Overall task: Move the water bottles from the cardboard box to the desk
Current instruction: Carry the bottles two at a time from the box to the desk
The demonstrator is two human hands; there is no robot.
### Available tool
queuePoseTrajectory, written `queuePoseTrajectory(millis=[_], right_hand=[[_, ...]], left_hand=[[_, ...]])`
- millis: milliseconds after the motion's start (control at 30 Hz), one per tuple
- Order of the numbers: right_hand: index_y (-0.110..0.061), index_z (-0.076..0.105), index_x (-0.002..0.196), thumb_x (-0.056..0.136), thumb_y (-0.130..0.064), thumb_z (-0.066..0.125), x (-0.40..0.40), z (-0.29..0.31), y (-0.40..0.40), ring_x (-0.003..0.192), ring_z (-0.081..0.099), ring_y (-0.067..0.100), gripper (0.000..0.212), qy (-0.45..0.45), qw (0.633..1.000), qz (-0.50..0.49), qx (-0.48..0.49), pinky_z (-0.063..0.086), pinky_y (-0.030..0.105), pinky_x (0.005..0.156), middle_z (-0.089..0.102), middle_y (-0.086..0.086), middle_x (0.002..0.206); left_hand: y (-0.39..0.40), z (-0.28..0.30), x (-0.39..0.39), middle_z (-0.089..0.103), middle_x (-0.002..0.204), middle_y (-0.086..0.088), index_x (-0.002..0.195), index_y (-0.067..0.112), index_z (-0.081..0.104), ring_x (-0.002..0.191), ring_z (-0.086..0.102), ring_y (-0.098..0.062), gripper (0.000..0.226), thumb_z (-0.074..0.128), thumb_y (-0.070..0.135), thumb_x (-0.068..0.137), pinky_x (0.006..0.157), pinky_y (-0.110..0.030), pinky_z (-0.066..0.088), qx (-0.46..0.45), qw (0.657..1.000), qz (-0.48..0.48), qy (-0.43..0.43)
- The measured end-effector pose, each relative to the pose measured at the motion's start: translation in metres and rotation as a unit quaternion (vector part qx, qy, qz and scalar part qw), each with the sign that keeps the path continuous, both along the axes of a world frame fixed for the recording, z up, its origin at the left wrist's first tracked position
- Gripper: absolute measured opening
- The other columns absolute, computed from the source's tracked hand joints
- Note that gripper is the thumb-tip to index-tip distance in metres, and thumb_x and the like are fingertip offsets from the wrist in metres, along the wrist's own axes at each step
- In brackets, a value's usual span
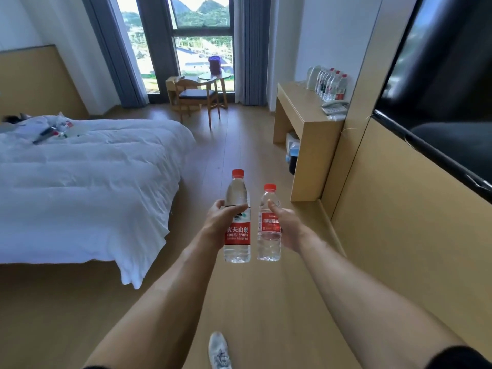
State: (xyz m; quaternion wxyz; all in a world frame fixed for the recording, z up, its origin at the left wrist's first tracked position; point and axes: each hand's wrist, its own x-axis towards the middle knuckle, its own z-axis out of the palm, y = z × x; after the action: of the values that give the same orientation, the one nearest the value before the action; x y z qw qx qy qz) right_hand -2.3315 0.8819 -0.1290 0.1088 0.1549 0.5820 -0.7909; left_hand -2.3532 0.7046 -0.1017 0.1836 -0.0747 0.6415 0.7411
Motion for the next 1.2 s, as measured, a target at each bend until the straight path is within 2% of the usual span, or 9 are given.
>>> queuePoseTrajectory(millis=[167,267,400,467,567,767,900,1067,1200], right_hand=[[-0.002,0.054,0.131,0.104,-0.040,0.048,-0.108,-0.007,0.015,0.082,0.062,0.026,0.047,0.003,0.999,-0.029,0.016,0.051,0.045,0.088,0.063,0.011,0.092],[-0.002,0.054,0.131,0.104,-0.042,0.047,-0.174,-0.006,0.025,0.099,0.068,0.037,0.049,-0.011,0.999,-0.045,0.028,0.054,0.048,0.092,0.067,0.021,0.108],[-0.006,0.057,0.130,0.100,-0.053,0.050,-0.257,0.002,0.033,0.110,0.067,0.037,0.056,-0.013,0.997,-0.048,0.054,0.053,0.052,0.097,0.068,0.022,0.121],[-0.006,0.057,0.130,0.098,-0.053,0.052,-0.291,0.006,0.037,0.115,0.065,0.039,0.057,-0.016,0.996,-0.062,0.064,0.055,0.053,0.092,0.065,0.024,0.127],[-0.008,0.058,0.129,0.099,-0.052,0.051,-0.338,0.008,0.047,0.109,0.067,0.035,0.053,-0.018,0.995,-0.068,0.073,0.056,0.043,0.076,0.066,0.022,0.125],[-0.003,0.057,0.130,0.101,-0.046,0.052,-0.438,-0.001,0.069,0.105,0.069,0.036,0.052,-0.013,0.996,-0.072,0.057,0.056,0.042,0.077,0.067,0.025,0.124],[0.000,0.055,0.132,0.101,-0.045,0.054,-0.518,-0.013,0.085,0.113,0.065,0.043,0.055,-0.016,0.997,-0.068,0.040,0.053,0.054,0.096,0.066,0.027,0.125],[-0.001,0.056,0.130,0.101,-0.045,0.053,-0.637,-0.013,0.111,0.104,0.068,0.035,0.053,-0.013,0.998,-0.044,0.037,0.055,0.044,0.078,0.067,0.024,0.124],[0.000,0.055,0.131,0.101,-0.046,0.053,-0.726,-0.001,0.138,0.114,0.065,0.041,0.055,-0.014,0.999,-0.024,0.034,0.055,0.047,0.086,0.065,0.026,0.127]], left_hand=[[0.019,-0.013,-0.116,0.067,0.111,-0.020,0.139,0.011,0.044,0.081,0.073,-0.030,0.065,0.079,0.017,0.085,0.065,-0.038,0.061,0.011,1.000,-0.025,0.003],[0.028,-0.012,-0.191,0.067,0.111,-0.022,0.137,0.011,0.045,0.079,0.072,-0.030,0.064,0.080,0.016,0.084,0.066,-0.040,0.061,0.014,0.999,-0.038,-0.005],[0.039,-0.006,-0.282,0.067,0.110,-0.022,0.133,0.009,0.046,0.082,0.071,-0.033,0.061,0.081,0.014,0.083,0.076,-0.046,0.062,0.015,0.998,-0.062,-0.003],[0.045,-0.003,-0.322,0.067,0.110,-0.022,0.131,0.009,0.048,0.084,0.071,-0.035,0.059,0.081,0.012,0.083,0.080,-0.048,0.061,0.017,0.997,-0.071,-0.001],[0.055,-0.003,-0.373,0.067,0.112,-0.023,0.130,0.009,0.048,0.090,0.071,-0.038,0.059,0.082,0.012,0.082,0.086,-0.053,0.060,0.017,0.997,-0.081,-0.005],[0.077,-0.008,-0.473,0.067,0.110,-0.022,0.130,0.011,0.047,0.086,0.071,-0.036,0.060,0.082,0.013,0.081,0.081,-0.049,0.061,0.011,0.997,-0.079,-0.004],[0.094,-0.014,-0.549,0.067,0.110,-0.020,0.131,0.012,0.045,0.084,0.072,-0.034,0.063,0.083,0.014,0.081,0.079,-0.048,0.062,0.002,0.998,-0.065,-0.003],[0.120,-0.012,-0.658,0.066,0.113,-0.021,0.132,0.012,0.045,0.091,0.072,-0.037,0.065,0.083,0.012,0.080,0.081,-0.050,0.061,-0.017,1.000,-0.019,-0.002],[0.144,0.000,-0.744,0.065,0.117,-0.024,0.132,0.010,0.047,0.102,0.070,-0.043,0.065,0.084,0.013,0.079,0.089,-0.057,0.058,-0.035,0.999,0.016,-0.003]])
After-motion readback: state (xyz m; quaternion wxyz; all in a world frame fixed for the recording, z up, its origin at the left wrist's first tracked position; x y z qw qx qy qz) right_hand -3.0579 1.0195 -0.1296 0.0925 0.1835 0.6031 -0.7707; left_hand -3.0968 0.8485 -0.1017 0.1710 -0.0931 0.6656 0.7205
